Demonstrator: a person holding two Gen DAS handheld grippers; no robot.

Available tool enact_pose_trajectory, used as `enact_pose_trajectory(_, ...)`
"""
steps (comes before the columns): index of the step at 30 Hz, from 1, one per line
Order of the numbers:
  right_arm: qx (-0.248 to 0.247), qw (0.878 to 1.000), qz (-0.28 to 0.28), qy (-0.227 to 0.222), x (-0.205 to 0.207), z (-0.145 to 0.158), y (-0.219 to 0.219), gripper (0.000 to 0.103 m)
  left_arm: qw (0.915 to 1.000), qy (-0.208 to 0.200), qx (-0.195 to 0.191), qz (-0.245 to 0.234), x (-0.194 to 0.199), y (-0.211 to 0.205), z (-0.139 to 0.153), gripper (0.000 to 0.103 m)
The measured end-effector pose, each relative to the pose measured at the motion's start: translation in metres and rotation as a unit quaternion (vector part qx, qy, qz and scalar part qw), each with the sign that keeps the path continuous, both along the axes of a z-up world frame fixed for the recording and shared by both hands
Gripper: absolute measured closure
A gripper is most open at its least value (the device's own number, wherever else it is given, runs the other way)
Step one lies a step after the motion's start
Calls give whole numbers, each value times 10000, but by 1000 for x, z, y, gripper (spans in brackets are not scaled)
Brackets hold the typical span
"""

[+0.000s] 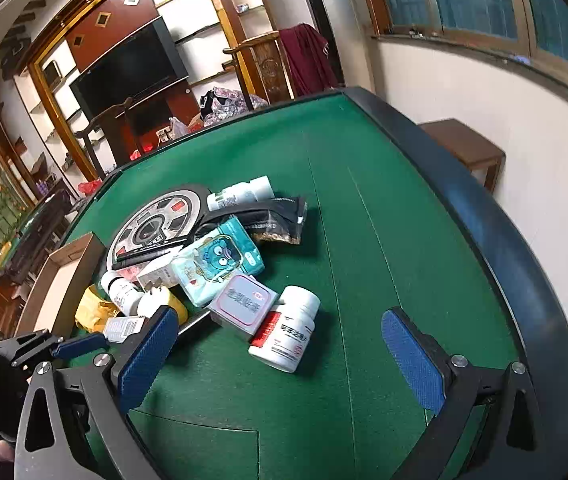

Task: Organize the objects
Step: 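Reach the left gripper to the white barcode box and grasp it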

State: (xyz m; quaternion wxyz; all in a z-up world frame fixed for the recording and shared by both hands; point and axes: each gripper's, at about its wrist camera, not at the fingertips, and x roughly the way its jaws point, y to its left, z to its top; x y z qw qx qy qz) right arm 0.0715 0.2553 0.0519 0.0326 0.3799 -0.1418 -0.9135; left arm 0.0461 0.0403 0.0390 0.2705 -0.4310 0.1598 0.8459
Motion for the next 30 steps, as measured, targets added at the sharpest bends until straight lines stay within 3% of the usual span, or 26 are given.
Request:
enact_pose_trajectory(3,-97,9999,31,-54,-3,-4,2,0,10000,33,79,-49,1,-4,7,47)
enact_pose_trajectory(5,-177,9998,65,-17,-3,-3,2,0,9997,22,243,70,0,-12,11,36)
enact_pose_trajectory(9,-461,9963,718,129,-10,5,-20,0,9954,-103,601,743,-1,-38,18,36)
enact_pose_trajectory(10,-677,9917,1079,148,-13,9,-31,0,9938,-123,715,840,2,-44,20,36)
enact_pose_trajectory(13,-1469,9600,2382,-13,-29,16,-76,0,9890,-123,1004,1080,18,-61,26,35)
enact_pose_trajectory(15,-1497,9505,2718,-177,-37,13,-100,0,9860,-128,1083,1257,26,-71,28,33)
enact_pose_trajectory(19,-1126,9471,2938,-637,-51,-11,-142,0,9820,-112,1086,1542,36,-86,27,32)
enact_pose_trajectory(20,-1156,9445,3020,-580,-51,-11,-143,0,9806,-123,1124,1599,37,-89,27,32)
enact_pose_trajectory(21,-1370,9338,3228,-711,-50,-11,-146,0,9786,-143,1185,1673,37,-93,26,32)
enact_pose_trajectory(22,-1903,9083,3599,-959,-51,-17,-148,0,9765,-169,1248,1751,38,-98,25,30)
enact_pose_trajectory(23,-2529,8700,4062,-1187,-48,-21,-153,0,9746,-206,1305,1810,38,-101,24,29)
enact_pose_trajectory(24,-2725,8535,4261,-1254,-44,-21,-155,0,9726,-254,1374,1857,37,-104,22,29)
enact_pose_trajectory(25,-2703,8531,4309,-1164,-38,-16,-155,0,9707,-302,1447,1895,37,-105,20,29)
enact_pose_trajectory(26,-2588,8627,4233,-979,-34,-9,-150,0,9692,-344,1498,1925,37,-106,18,29)
enact_pose_trajectory(29,-1854,9223,3368,-386,-38,6,-133,0,9648,-463,1568,2062,38,-107,11,29)
enact_pose_trajectory(30,-1596,9353,3144,-313,-43,6,-129,0,9633,-489,1617,2088,39,-107,11,29)
